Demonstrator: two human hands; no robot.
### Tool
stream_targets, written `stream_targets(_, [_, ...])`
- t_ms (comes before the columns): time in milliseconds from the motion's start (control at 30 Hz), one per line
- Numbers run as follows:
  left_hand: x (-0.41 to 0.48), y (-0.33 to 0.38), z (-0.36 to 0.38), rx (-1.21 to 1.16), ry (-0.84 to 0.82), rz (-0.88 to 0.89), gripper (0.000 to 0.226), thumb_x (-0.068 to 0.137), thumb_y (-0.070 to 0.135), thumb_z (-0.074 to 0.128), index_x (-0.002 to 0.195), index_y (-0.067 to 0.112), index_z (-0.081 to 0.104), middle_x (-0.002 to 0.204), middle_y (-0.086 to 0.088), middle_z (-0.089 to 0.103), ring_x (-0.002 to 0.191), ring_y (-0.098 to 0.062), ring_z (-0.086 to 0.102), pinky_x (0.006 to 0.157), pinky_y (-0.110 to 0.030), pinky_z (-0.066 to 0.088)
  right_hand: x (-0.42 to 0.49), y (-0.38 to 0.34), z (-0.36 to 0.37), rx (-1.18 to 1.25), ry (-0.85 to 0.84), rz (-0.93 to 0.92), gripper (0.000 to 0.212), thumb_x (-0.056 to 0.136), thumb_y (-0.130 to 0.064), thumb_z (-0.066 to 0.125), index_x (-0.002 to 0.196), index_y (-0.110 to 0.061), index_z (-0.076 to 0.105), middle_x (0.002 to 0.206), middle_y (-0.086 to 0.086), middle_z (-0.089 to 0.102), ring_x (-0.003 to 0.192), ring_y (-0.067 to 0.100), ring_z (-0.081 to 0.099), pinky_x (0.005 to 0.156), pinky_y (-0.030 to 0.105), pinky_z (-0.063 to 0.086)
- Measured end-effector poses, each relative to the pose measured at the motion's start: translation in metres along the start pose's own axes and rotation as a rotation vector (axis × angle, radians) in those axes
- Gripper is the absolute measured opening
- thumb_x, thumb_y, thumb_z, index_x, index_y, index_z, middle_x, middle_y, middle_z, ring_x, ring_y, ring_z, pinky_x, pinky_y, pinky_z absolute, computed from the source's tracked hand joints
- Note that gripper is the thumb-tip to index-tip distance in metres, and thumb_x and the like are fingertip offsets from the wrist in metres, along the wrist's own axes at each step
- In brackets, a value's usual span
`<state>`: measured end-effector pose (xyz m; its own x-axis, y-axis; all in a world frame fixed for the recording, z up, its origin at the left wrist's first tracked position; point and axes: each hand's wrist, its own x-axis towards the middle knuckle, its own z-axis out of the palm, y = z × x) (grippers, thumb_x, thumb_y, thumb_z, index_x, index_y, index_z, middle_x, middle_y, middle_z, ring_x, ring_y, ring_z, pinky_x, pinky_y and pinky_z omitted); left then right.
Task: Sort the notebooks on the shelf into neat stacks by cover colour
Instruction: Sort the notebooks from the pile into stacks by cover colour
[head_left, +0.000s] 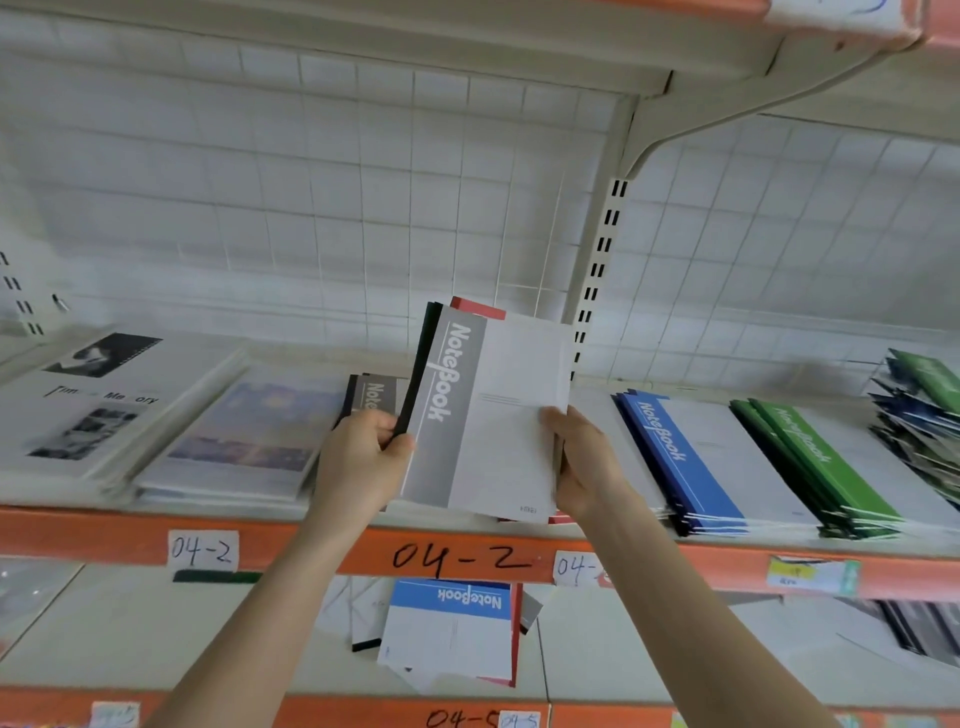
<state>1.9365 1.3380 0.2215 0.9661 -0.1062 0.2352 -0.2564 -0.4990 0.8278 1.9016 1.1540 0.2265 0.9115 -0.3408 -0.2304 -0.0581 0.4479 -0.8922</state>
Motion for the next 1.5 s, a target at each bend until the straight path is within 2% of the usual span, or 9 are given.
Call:
stream_targets(233, [0.011,-0.012,0.006,-0.175,-0.037,-0.165,0.01,0.094,0.006,0.046,0.093,0.005,0.057,0.08,-0.008,0.058,0.069,-0.017,0.051,0.06,-0.028,0.038,0.0,-0.007,-0.011,-0.053,0.006,0.02,0.013,0.097,-0.01,0.043,0.099,-0.014,0.056,0.095,0.01,0.066,0.085,0.027,0.063,0.067,0.041,0.053])
stream_targets(467, [0.024,-0.031,-0.007,-0.163,-0.021,-0.246,0.04,0.089,0.011,0.06,0.126,0.003,0.046,0.101,-0.006,0.059,0.078,-0.017,0.059,0.057,-0.03,0.052,0.005,-0.017,-0.025,-0.176,0.151,0.023,0.006,0.097,-0.01,0.046,0.095,-0.014,0.05,0.093,0.01,0.062,0.08,0.026,0.062,0.058,0.037,0.05])
stream_targets(567, [0.025,-0.036,-0.007,0.192,-0.065,-0.163,0.056,0.085,0.018,0.065,0.134,0.001,0.044,0.12,-0.015,0.059,0.105,-0.03,0.058,0.084,-0.041,0.05,0.003,-0.019,-0.029,-0.242,0.181,0.004,0.012,0.097,-0.007,0.045,0.088,-0.015,0.05,0.087,0.01,0.061,0.074,0.024,0.061,0.054,0.034,0.048])
stream_targets(733, [0.009,-0.027,-0.007,0.74,0.037,-0.004,0.024,0.093,0.024,0.054,0.106,0.003,0.053,0.093,-0.01,0.057,0.081,-0.023,0.057,0.057,-0.028,0.041,0.0,-0.027,-0.043,-0.296,0.268,-0.035,0.008,0.096,-0.006,0.044,0.094,-0.011,0.051,0.085,0.009,0.057,0.073,0.024,0.057,0.057,0.037,0.047])
stream_targets(867, [-0.003,-0.014,0.001,0.894,0.031,0.039,0.035,0.093,0.027,0.053,0.12,0.006,0.051,0.116,-0.012,0.056,0.109,-0.028,0.051,0.073,-0.034,0.047,-0.003,-0.032,-0.056,-0.257,0.275,-0.048,0.017,0.096,-0.007,0.044,0.111,-0.008,0.052,0.089,0.01,0.06,0.077,0.026,0.058,0.065,0.038,0.049])
stream_targets(1067, [-0.019,0.023,0.049,0.181,-0.102,0.29,0.037,0.098,0.028,0.044,0.126,0.005,0.052,0.116,-0.002,0.06,0.103,-0.016,0.058,0.082,-0.013,0.045,-0.016,-0.031,-0.077,-0.156,0.188,-0.04,0.018,0.097,-0.01,0.042,0.111,-0.007,0.052,0.09,0.009,0.063,0.076,0.023,0.062,0.048,0.026,0.051])
stream_targets(1233, [-0.026,0.07,0.09,-0.662,-0.438,-0.391,0.022,0.1,0.024,0.04,0.1,0.011,0.059,0.093,-0.007,0.068,0.087,-0.023,0.065,0.074,-0.032,0.052,-0.026,-0.04,-0.1,-0.149,0.138,-0.083,0.019,0.098,-0.01,0.038,0.093,-0.01,0.056,0.087,0.008,0.064,0.075,0.021,0.062,0.055,0.026,0.053])
stream_targets(1367, [-0.029,0.096,0.117,-0.667,-0.428,-0.371,0.013,0.097,0.014,0.048,0.09,0.015,0.059,0.082,-0.005,0.066,0.073,-0.018,0.063,0.058,-0.028,0.046,-0.031,-0.058,-0.129,-0.312,0.214,-0.035,0.016,0.097,-0.016,0.047,0.088,-0.007,0.056,0.081,0.008,0.064,0.068,0.02,0.062,0.053,0.027,0.053])
stream_targets(1500, [-0.03,0.111,0.147,-0.668,-0.372,-0.296,0.009,0.089,0.007,0.06,0.096,0.012,0.062,0.091,-0.007,0.068,0.087,-0.026,0.066,0.079,-0.043,0.053,-0.028,-0.07,-0.164,-0.488,0.251,-0.025,0.017,0.09,-0.017,0.061,0.079,-0.006,0.054,0.088,0.012,0.063,0.073,0.023,0.061,0.068,0.034,0.056])
